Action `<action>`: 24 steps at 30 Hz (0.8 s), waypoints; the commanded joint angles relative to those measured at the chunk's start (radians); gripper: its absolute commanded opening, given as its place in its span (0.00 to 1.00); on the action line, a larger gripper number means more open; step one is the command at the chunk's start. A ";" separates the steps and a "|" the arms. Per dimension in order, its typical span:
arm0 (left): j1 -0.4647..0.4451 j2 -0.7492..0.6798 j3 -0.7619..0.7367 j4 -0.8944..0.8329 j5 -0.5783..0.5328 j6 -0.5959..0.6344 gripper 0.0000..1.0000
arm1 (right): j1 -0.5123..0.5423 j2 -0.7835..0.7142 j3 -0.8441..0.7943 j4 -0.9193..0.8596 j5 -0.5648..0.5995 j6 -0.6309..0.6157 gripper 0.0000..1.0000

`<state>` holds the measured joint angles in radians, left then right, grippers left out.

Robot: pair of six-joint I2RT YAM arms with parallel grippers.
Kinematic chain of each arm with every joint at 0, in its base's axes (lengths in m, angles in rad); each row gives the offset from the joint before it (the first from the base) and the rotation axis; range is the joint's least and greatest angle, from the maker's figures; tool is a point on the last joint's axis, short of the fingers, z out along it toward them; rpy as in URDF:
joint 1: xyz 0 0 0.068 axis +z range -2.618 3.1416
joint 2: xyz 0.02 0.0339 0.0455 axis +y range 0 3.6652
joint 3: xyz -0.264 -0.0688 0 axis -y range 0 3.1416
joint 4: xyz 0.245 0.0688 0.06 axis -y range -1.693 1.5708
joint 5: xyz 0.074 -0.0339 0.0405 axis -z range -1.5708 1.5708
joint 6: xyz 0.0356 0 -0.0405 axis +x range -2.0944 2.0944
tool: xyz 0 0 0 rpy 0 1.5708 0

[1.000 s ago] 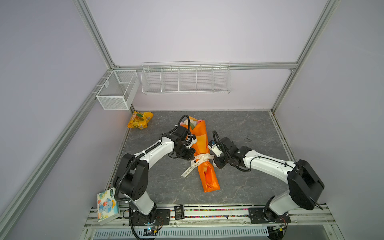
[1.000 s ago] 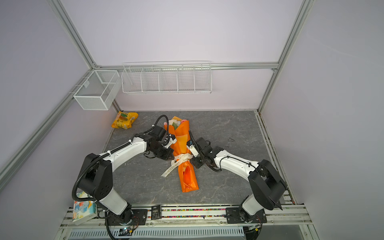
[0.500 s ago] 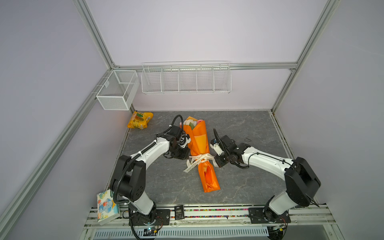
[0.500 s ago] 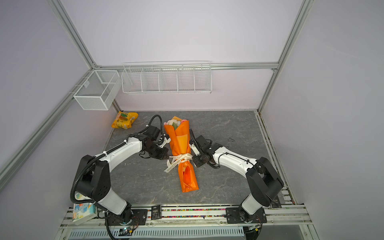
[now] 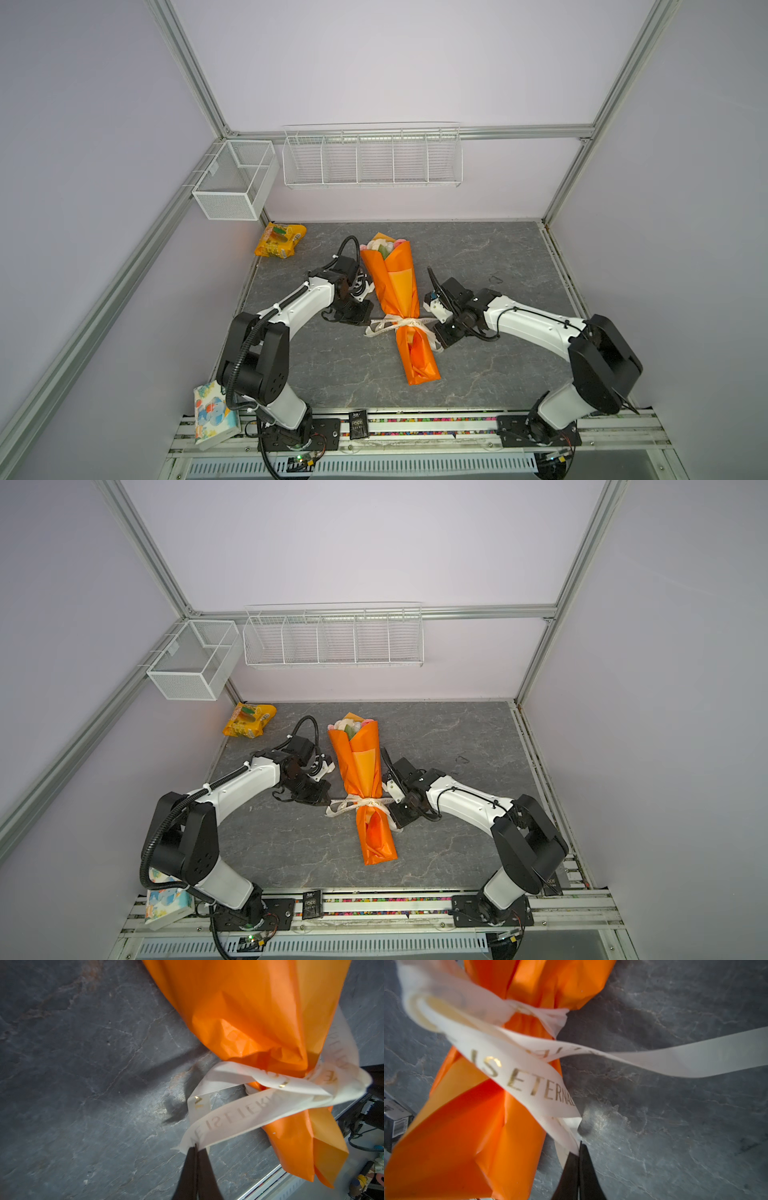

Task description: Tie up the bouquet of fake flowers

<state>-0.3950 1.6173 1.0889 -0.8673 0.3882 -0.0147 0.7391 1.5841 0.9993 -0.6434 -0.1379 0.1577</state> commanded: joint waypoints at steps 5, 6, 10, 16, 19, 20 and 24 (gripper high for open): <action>0.032 -0.003 -0.002 -0.026 -0.008 -0.004 0.00 | 0.022 0.036 -0.021 -0.091 0.048 0.016 0.07; 0.032 0.003 0.009 -0.034 -0.023 -0.006 0.00 | 0.023 0.046 -0.007 -0.105 0.077 0.016 0.07; 0.069 0.001 0.009 -0.033 -0.047 -0.036 0.00 | 0.006 0.022 0.004 -0.089 0.126 0.044 0.07; 0.084 0.040 0.024 -0.050 0.015 0.014 0.00 | -0.030 0.010 -0.008 -0.067 0.125 0.029 0.06; 0.084 0.058 0.026 -0.057 0.064 0.031 0.00 | -0.024 0.003 -0.001 -0.030 0.078 0.030 0.07; 0.084 0.057 0.026 -0.058 0.056 0.030 0.00 | -0.023 0.001 0.002 -0.023 0.076 0.035 0.07; 0.088 0.050 0.011 -0.047 -0.018 0.012 0.00 | -0.032 0.005 0.015 -0.031 0.145 0.052 0.07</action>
<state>-0.3103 1.6634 1.0878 -0.8925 0.3996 -0.0109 0.7109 1.6131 0.9905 -0.6823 -0.0212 0.1955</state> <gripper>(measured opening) 0.047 0.068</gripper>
